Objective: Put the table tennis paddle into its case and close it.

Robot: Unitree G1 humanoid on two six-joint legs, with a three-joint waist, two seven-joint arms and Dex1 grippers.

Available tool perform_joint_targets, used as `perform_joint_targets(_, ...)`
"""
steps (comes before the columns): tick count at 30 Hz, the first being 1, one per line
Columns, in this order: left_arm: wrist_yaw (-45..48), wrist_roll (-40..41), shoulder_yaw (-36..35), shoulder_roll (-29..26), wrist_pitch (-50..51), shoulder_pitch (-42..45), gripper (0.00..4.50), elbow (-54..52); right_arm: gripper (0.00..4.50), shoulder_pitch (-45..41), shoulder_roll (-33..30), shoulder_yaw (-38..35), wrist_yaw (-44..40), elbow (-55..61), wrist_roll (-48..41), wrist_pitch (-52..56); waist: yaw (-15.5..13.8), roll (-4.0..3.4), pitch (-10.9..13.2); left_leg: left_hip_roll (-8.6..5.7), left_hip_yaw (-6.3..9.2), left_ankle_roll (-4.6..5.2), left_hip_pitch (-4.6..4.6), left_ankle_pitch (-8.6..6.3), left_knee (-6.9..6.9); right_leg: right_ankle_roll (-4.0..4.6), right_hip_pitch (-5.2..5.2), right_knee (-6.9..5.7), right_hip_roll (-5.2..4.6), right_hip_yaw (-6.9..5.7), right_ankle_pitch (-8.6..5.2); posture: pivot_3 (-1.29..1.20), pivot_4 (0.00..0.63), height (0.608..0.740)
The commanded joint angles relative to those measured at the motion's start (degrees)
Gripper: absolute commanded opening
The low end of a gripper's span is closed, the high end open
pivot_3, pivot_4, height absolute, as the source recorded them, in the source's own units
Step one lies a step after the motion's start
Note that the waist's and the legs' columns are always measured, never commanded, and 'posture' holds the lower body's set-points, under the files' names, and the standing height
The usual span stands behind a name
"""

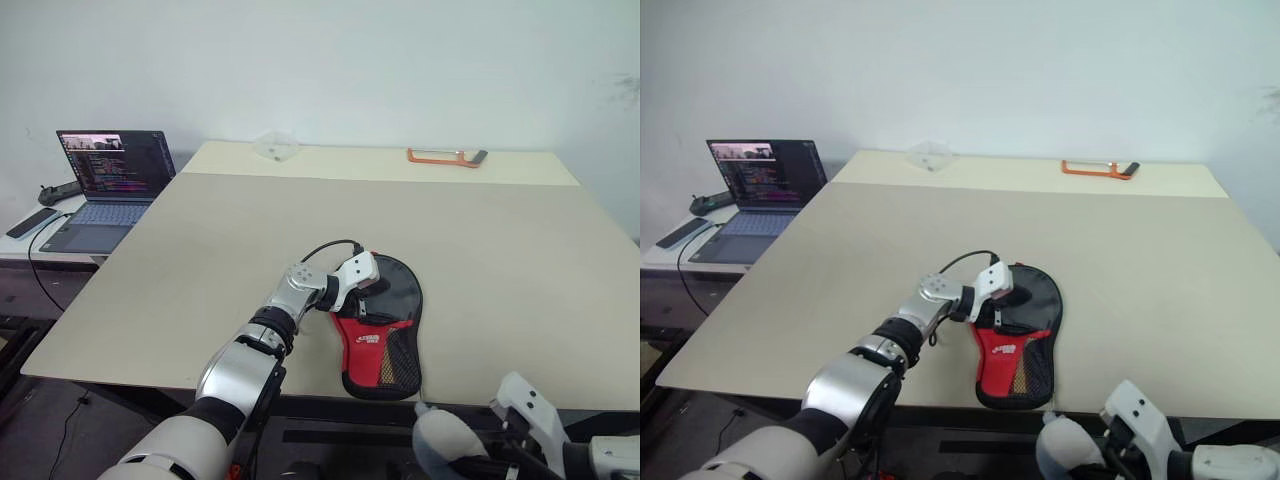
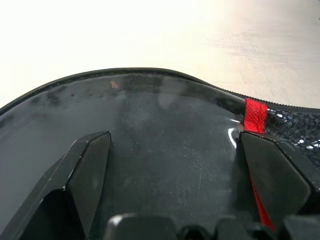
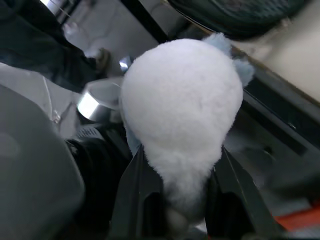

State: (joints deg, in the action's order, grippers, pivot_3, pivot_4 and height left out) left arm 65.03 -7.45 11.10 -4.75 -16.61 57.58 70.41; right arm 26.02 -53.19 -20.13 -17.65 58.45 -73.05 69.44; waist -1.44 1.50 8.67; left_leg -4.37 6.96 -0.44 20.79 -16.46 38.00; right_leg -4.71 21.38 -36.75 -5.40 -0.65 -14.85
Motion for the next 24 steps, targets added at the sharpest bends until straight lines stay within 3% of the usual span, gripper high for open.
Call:
perform_joint_targets(1, -0.52, -4.40, 3.67, 0.98, 1.10, -1.60, 4.50, 3.35, 0.55, 1.11, -3.32, 4.99, 5.59, 1.55, -7.68, -6.20, -0.02, 0.04, 0.00, 0.00, 0.01, 0.00, 0.00, 0.00, -0.01, 0.00, 0.00, 0.01, 0.00, -0.02, 0.00, 0.00, 0.150, 0.740)
perform_joint_targets(6, 0.21, -4.81, 3.84, 1.59, 0.67, -1.68, 4.50, 3.41, 0.55, 0.83, -4.98, 13.08, 12.02, 1.55, -4.99, -12.49, -0.06, 0.08, -0.03, -0.03, 0.03, 0.03, 0.04, -0.02, -0.01, -0.05, -0.01, 0.09, -0.01, -0.05, -0.03, 0.00, 0.150, 0.740)
perform_joint_targets(13, 1.10, -4.79, 3.55, 0.69, -0.32, -3.10, 4.50, 3.01, 2.89, -0.79, -10.22, 12.69, 10.69, 1.55, -5.36, -17.53, -0.05, 0.11, -0.06, -0.02, 0.04, 0.09, 0.05, -0.07, -0.03, -0.06, -0.06, 0.24, 0.00, -0.08, -0.04, 0.00, 0.150, 0.740)
perform_joint_targets(17, 2.36, -4.20, 3.31, -0.54, -1.11, -5.26, 4.50, 1.82, 4.30, -1.93, -13.30, 7.63, 5.72, 1.55, -6.51, -19.40, 0.00, 0.11, -0.09, 0.00, 0.08, 0.10, 0.04, -0.09, -0.06, -0.06, -0.10, 0.34, 0.02, -0.11, -0.04, 0.00, 0.150, 0.740)
perform_joint_targets(21, 2.39, -2.64, 2.21, -1.84, -0.56, -7.16, 4.50, 0.50, 4.44, -1.60, -14.61, 0.88, -1.99, 0.20, -7.51, -19.62, 0.01, 0.16, -0.19, 0.08, 0.10, 0.14, 0.04, -0.17, -0.12, -0.06, -0.18, 0.60, 0.12, -0.12, -0.03, 0.00, 0.150, 0.740)
perform_joint_targets(24, 2.88, -1.56, 1.70, -2.93, -0.48, -8.49, 4.50, -0.74, 4.44, -5.03, -15.01, 0.91, -4.60, -1.87, -6.85, -20.12, 0.15, 0.20, -0.24, 0.07, 0.09, 0.19, 0.02, -0.23, -0.10, -0.05, -0.22, 0.69, 0.13, -0.10, -0.03, 0.00, 0.150, 0.740)
